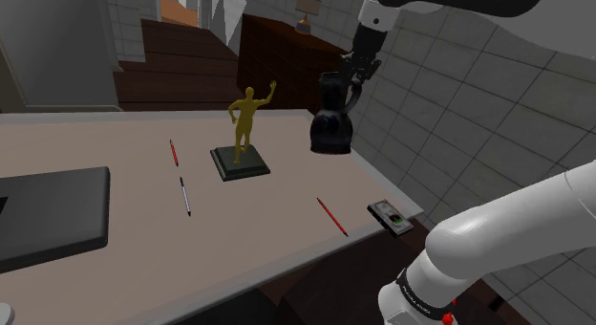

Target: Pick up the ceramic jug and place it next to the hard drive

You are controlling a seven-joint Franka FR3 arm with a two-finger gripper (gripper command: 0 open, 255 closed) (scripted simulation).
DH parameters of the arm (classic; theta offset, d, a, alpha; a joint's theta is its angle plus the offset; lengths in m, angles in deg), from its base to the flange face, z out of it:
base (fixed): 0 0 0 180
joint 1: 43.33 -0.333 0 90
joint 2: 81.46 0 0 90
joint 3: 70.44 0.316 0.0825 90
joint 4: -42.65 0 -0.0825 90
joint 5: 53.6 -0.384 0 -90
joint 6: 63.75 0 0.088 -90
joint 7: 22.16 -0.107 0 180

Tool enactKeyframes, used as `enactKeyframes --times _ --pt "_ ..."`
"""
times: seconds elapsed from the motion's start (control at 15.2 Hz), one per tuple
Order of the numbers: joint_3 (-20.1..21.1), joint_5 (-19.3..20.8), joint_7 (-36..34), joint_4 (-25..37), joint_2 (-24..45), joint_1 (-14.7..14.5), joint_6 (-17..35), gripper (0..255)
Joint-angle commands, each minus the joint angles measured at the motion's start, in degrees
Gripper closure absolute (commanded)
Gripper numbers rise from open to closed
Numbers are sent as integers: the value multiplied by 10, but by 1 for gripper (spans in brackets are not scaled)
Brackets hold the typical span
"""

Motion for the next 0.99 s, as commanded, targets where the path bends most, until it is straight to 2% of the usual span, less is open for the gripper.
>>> enactKeyframes --times 0.0,0.46,0.92 --pt "-20 6 29 20 8 10 -10 255" --pt "-83 21 123 96 43 42 -47 255" --pt "-145 23 218 210 111 74 -90 255"
